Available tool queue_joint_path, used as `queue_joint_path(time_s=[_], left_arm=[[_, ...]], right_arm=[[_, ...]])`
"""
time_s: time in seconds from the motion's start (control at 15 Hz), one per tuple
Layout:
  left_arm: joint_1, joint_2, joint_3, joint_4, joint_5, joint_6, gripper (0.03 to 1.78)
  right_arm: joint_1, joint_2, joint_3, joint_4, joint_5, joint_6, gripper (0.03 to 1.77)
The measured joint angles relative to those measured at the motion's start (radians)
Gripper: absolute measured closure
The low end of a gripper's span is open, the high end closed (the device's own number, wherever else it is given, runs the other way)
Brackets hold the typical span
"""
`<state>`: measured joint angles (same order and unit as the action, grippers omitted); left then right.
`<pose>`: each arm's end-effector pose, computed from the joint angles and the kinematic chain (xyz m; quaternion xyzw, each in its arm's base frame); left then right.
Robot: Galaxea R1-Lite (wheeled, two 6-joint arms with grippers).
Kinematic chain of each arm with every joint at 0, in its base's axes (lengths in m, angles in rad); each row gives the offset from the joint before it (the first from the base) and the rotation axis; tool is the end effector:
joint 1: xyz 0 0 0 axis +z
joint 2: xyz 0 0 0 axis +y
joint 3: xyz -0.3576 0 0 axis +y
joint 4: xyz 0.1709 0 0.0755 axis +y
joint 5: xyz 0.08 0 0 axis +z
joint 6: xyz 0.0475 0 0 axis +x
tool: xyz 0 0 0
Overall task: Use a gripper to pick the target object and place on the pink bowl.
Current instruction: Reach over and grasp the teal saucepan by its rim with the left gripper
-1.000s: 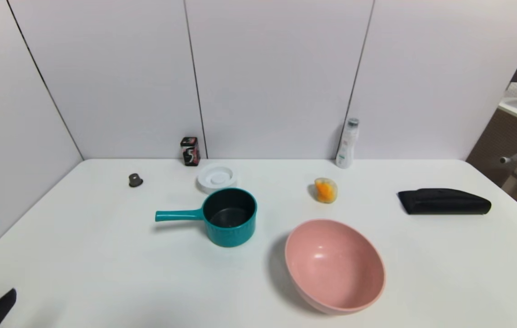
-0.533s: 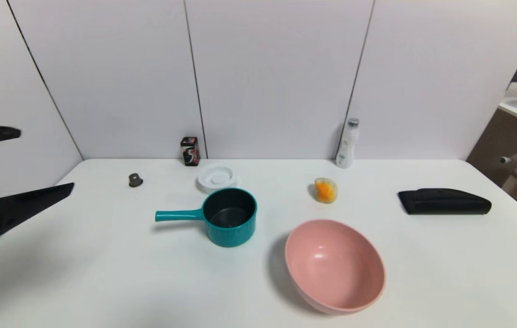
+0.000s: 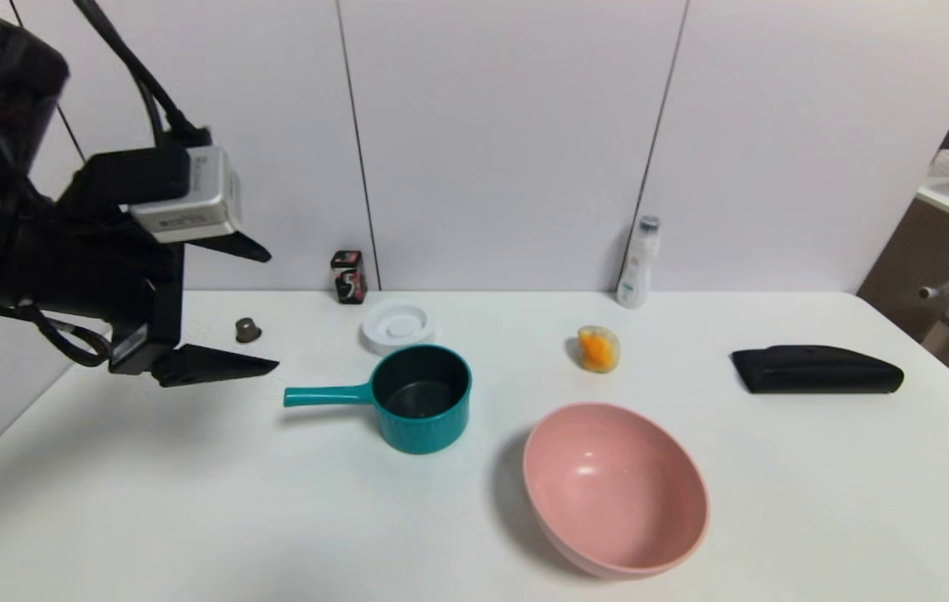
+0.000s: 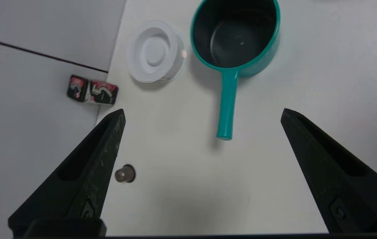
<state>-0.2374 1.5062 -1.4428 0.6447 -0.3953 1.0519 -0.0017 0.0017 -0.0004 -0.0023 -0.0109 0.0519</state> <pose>0.2351 -0.0757 0.3408 0.4239 0.1524 -0.4259 0.7847 -0.0591 -0.0004 0.0760 0.0259 -0.0007 -0.0063 0.9996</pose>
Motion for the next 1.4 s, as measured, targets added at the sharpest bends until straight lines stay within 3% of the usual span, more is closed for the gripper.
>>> queue_joint_path(time_s=[0.33, 0.93, 1.4], left_arm=[[-0.036, 0.142, -0.084, 0.156, 0.002, 0.103, 0.12], [-0.124, 0.284, -0.175, 0.158, 0.006, 0.073, 0.12], [-0.141, 0.367, -0.236, 0.153, 0.014, 0.026, 0.12]], right_arm=[[0.000, 0.000, 0.000, 0.000, 0.000, 0.000, 0.09], [0.000, 0.000, 0.000, 0.000, 0.000, 0.000, 0.09], [0.000, 0.000, 0.000, 0.000, 0.000, 0.000, 0.09]])
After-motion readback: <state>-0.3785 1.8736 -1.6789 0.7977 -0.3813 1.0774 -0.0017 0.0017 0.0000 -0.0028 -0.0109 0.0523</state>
